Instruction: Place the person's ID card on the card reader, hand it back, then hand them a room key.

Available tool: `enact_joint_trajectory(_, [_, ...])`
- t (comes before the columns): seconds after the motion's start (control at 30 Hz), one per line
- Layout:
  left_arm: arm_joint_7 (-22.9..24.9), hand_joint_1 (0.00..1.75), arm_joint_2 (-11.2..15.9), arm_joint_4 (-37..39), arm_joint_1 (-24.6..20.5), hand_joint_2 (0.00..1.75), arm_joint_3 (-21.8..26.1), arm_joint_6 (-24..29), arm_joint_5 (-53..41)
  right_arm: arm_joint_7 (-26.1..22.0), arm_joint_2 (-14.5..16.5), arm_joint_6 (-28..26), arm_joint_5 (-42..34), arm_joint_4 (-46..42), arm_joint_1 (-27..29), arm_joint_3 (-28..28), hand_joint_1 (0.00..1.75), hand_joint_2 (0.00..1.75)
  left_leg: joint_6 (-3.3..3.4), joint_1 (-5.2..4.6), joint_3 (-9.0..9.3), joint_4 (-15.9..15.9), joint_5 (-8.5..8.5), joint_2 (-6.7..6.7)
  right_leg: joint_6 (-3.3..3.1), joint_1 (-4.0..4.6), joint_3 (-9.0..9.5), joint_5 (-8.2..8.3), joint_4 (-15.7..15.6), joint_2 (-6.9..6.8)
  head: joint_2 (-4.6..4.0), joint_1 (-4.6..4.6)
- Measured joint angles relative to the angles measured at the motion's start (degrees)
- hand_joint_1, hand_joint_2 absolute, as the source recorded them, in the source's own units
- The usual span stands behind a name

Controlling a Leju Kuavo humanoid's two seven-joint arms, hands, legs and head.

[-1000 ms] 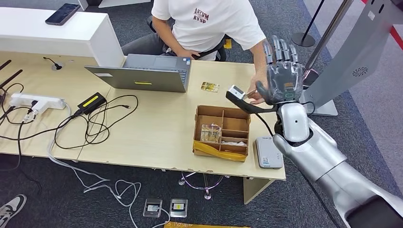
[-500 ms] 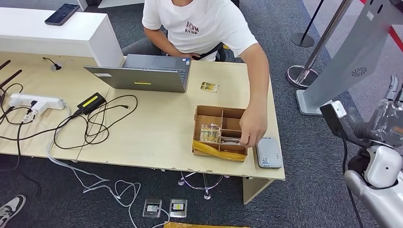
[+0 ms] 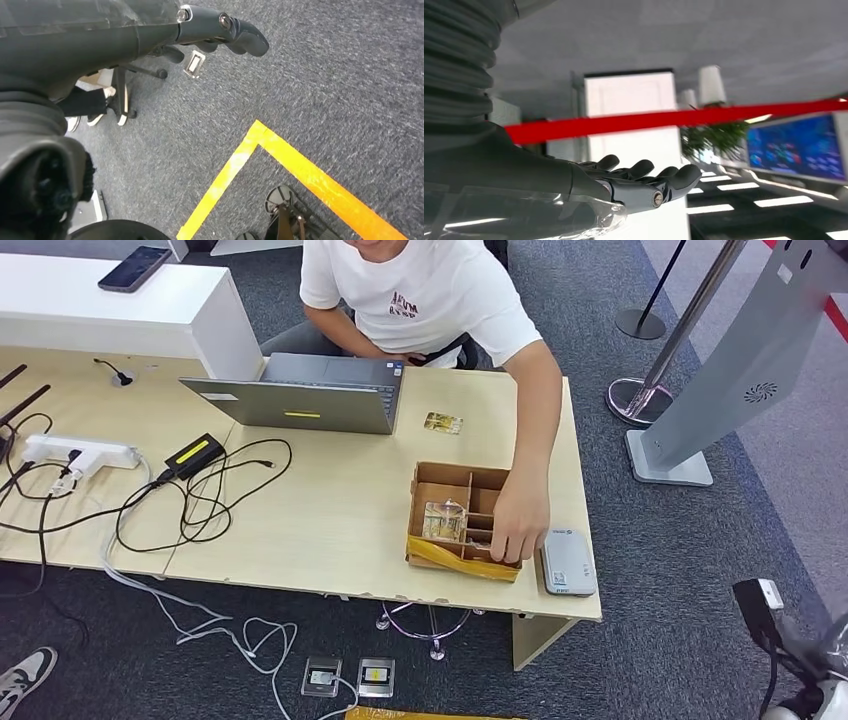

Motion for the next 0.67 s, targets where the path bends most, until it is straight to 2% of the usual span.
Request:
enact_joint_trajectory(0.17, [-0.1, 0.00, -0.7, 0.0, 0.0, 0.00, 0.6, 0.0, -0.7, -4.1, 9.0, 0.0, -1.4, 11.4, 3.0, -14.0, 0.00, 1.75, -0.03, 0.01, -0.02, 0.0, -0.04, 0.18, -0.02, 0.02, -0.07, -0.03, 0.0, 0.19, 0.00, -0.02])
enact_joint_trajectory(0.33, [-0.1, 0.00, -1.2, 0.0, 0.0, 0.00, 0.6, -0.1, -1.2, -8.7, 15.3, 0.0, -1.0, 20.4, 3.7, -25.5, 0.00, 1.75, -0.07, 0.05, 0.04, 0.0, -0.08, 0.50, -0.03, 0.06, -0.09, -0.03, 0.0, 0.51, 0.00, 0.00])
enact_joint_trajectory(0.53, [-0.4, 0.00, -1.7, -0.1, -0.2, 0.00, 0.5, -0.4, -1.6, -10.1, 19.5, 0.6, 0.7, 31.0, 2.6, -33.6, 0.00, 1.75, -0.07, 0.05, 0.07, 0.0, -0.07, 0.55, -0.02, 0.05, -0.06, -0.02, 0.0, 0.62, 0.00, 0.01])
enact_joint_trajectory(0.67, [-0.9, 0.00, -1.9, -0.1, -0.3, 0.00, 0.5, -0.5, -1.7, -10.1, 21.2, 0.9, 1.9, 35.7, 2.1, -36.1, 0.00, 1.75, -0.07, 0.04, 0.07, 0.0, -0.07, 0.54, -0.02, 0.04, -0.04, -0.02, 0.0, 0.61, 0.00, -0.01])
